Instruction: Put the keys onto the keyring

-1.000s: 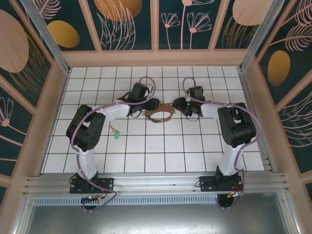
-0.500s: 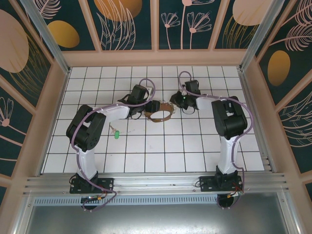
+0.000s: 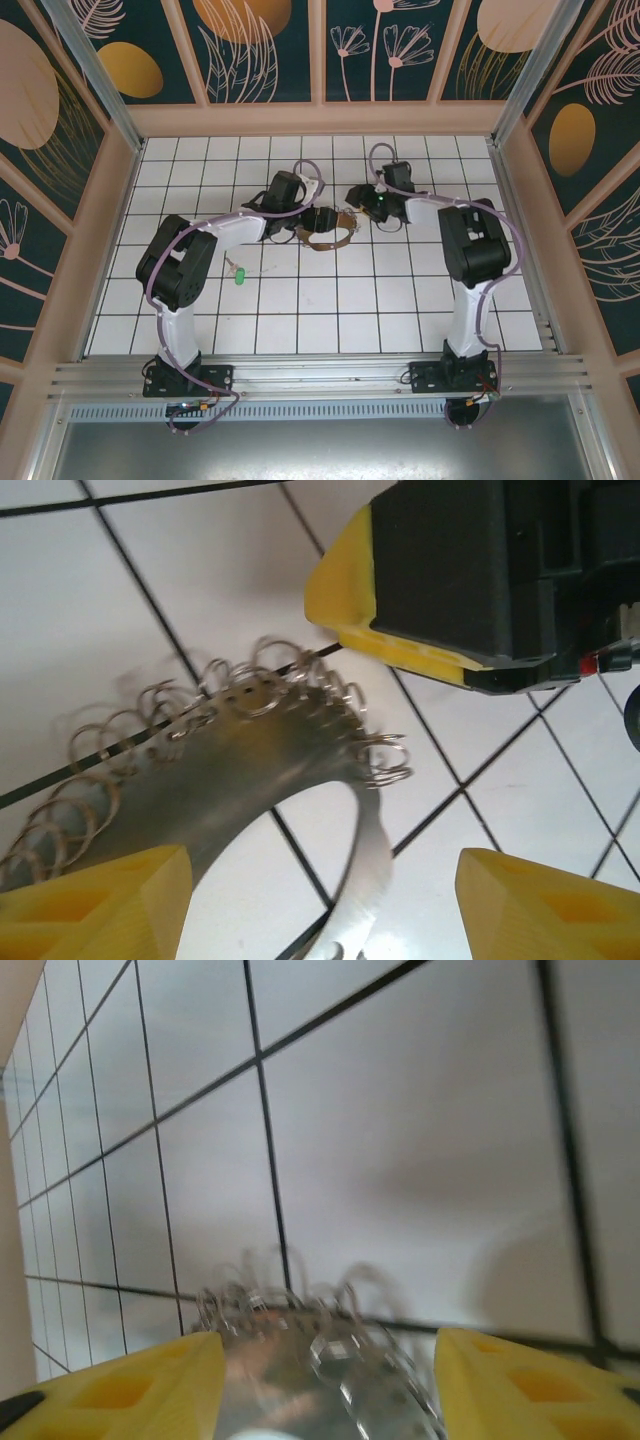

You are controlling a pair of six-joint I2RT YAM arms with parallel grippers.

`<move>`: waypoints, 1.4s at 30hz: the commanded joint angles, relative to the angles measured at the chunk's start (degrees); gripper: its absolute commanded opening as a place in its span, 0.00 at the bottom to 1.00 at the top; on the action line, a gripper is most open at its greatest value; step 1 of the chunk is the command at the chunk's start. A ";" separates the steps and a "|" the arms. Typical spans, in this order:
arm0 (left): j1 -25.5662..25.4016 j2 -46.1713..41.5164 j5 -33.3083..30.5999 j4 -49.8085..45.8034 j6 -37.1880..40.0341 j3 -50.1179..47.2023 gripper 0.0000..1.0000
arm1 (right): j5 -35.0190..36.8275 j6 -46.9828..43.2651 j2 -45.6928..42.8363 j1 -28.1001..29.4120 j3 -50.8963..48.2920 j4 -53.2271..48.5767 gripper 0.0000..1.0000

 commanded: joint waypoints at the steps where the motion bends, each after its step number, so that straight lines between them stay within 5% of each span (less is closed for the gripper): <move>1: -1.37 0.05 4.96 -2.25 3.94 3.96 0.70 | 1.38 -0.46 -7.37 -2.15 -4.87 1.06 0.65; 13: -5.78 7.15 0.16 -11.88 15.36 13.30 0.51 | 7.00 0.54 -24.05 -4.52 -23.39 1.71 0.98; 22: -6.18 12.74 0.72 -20.12 19.48 20.98 0.48 | 8.97 0.23 -30.29 -6.63 -29.24 -0.73 0.99; 42: -6.55 17.20 -0.55 -21.33 20.08 24.96 0.48 | 9.06 0.23 -31.44 -7.10 -31.14 -0.74 0.98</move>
